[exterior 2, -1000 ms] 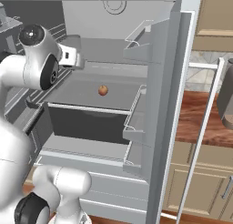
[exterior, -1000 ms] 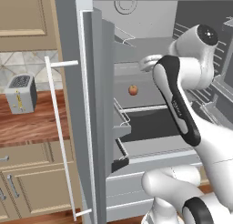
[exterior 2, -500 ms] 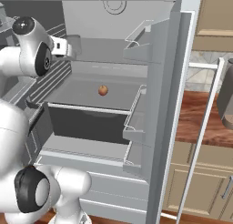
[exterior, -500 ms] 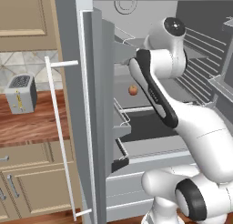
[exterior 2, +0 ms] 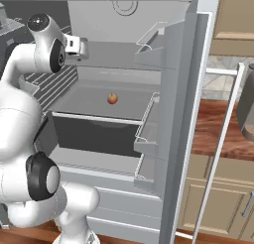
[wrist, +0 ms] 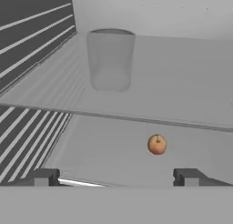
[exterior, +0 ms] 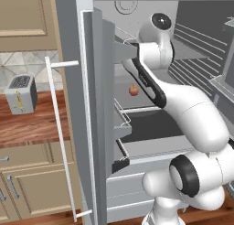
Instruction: Place the mustard and ketchup from the counter to the top shelf of the fridge. If the existing items in the fridge are on the top shelf, move them to other shelves.
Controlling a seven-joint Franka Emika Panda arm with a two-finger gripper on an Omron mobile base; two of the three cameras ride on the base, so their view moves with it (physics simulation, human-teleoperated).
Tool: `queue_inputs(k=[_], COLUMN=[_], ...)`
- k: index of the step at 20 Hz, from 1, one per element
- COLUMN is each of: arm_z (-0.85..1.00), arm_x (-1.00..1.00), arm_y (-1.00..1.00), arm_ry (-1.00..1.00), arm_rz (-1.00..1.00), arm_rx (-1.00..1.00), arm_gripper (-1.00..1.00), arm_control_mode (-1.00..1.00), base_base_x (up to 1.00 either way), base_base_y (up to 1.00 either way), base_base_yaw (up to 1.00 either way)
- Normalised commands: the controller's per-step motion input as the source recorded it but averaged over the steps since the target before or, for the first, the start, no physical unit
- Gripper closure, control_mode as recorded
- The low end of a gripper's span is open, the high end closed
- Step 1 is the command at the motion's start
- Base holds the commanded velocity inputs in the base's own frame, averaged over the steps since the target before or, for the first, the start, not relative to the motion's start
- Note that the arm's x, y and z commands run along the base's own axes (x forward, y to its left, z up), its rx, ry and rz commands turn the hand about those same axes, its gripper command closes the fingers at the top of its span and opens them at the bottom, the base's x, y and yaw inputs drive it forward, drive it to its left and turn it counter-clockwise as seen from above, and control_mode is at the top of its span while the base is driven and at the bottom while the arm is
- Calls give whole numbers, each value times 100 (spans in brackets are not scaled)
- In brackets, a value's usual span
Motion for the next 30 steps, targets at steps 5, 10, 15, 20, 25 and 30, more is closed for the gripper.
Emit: queue_inputs(k=[5, 10, 15, 20, 25, 30], arm_z=[0, 0, 0, 0, 0, 0], arm_x=[62, 59, 54, 55, 55, 43], arm_y=[14, 21, 23, 14, 7, 0], arm_ry=[0, 0, 0, 0, 0, 0], arm_rz=[0, 1, 2, 2, 0, 0], arm_rx=[1, 0, 0, 0, 0, 0], arm_gripper=[-100, -100, -100, -100, -100, -100], arm_control_mode=[-100, -100, -100, -100, -100, -100], base_base_x=[0, 0, 0, 0, 0, 0], base_base_y=[0, 0, 0, 0, 0, 0], base_base_yaw=[0, 0, 0, 0, 0, 0])
